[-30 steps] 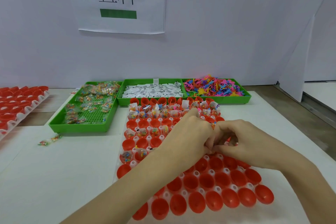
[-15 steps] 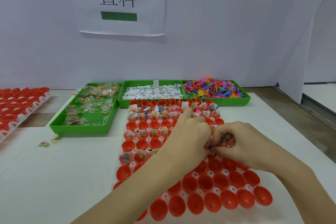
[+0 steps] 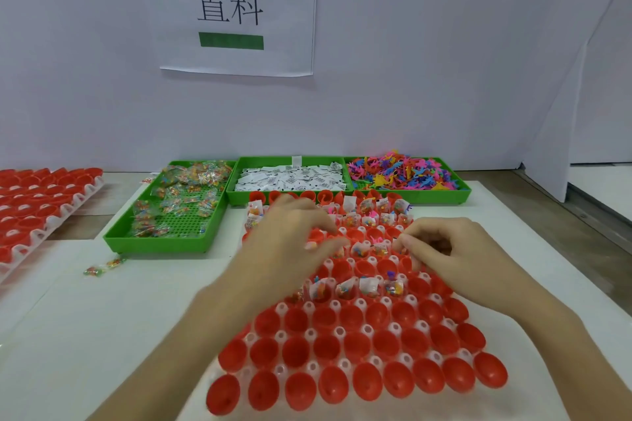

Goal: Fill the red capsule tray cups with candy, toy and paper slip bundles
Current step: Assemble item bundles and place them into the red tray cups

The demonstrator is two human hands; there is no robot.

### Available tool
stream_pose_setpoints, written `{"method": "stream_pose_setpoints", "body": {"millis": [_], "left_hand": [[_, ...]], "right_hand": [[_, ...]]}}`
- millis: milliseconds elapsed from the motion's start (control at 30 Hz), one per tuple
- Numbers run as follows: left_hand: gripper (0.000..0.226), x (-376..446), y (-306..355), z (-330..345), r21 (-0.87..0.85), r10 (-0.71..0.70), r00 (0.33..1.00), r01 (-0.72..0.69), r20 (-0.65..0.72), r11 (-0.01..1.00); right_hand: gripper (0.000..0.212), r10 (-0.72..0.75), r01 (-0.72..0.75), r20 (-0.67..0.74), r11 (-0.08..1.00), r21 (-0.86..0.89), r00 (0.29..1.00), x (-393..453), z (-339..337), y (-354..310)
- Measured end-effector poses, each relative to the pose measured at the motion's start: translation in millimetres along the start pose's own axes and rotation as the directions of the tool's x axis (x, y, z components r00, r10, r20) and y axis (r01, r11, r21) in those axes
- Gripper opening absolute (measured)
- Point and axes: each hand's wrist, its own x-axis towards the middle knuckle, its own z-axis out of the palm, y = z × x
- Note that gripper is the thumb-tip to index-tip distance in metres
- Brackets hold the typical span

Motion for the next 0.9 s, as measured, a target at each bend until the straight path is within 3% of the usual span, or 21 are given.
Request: {"method": "stream_pose_setpoints", "body": {"millis": [100, 167, 233, 300, 467, 600, 733, 900], "left_hand": [[0.025, -10.0, -56.6, -29.2, 0.098, -0.169, 0.977, 0.183, -0.130, 0.978], [0.026, -22.8, -97.0, -42.4, 0.172, -0.314, 0.926, 0.352, -0.210, 0.920], [0.032, -38.8, -129.8, -45.8, 0.220, -0.442, 0.875, 0.479, -0.198, 0.850], [0.033, -51.6, -147.0, -42.8, 0.210, -0.499, 0.856, 0.517, -0.133, 0.830], [0.039, -63.8, -157.3, -51.2, 0.162, -0.397, 0.917, 0.396, -0.025, 0.904], [0.009, -72.0, -155.6, -64.0, 0.110, -0.279, 0.958, 0.285, -0.063, 0.952], [0.040, -75.1, -158.0, -67.2, 0.032, -0.271, 0.956, 0.277, -0.114, 0.960], [0.031, -76.6, -159.0, -66.3, 0.036, -0.215, 0.962, 0.224, -0.170, 0.974]], "right_hand": [[0.023, -0.025, 0.026, -0.015, 1.000, 0.016, 1.000, 0.6, 4.6, -2.2], [0.022, -0.041, 0.042, -0.018, 0.999, 0.017, 0.999, 1.1, 7.1, -2.8], [0.021, -0.048, 0.048, -0.018, 0.999, 0.020, 0.999, 1.6, 9.6, -2.8], [0.021, -0.051, 0.052, -0.020, 0.998, 0.028, 0.998, 1.7, 11.6, -3.3], [0.020, -0.046, 0.047, -0.024, 0.999, 0.025, 0.999, 2.1, 15.1, -3.9], [0.021, -0.039, 0.039, -0.030, 0.999, 0.002, 0.999, 1.9, 16.6, -1.3], [0.021, -0.037, 0.037, -0.040, 0.999, -0.009, 0.998, 2.2, 16.4, 1.1], [0.023, -0.038, 0.037, -0.061, 0.999, -0.017, 0.997, 3.6, 14.8, 5.0]]}}
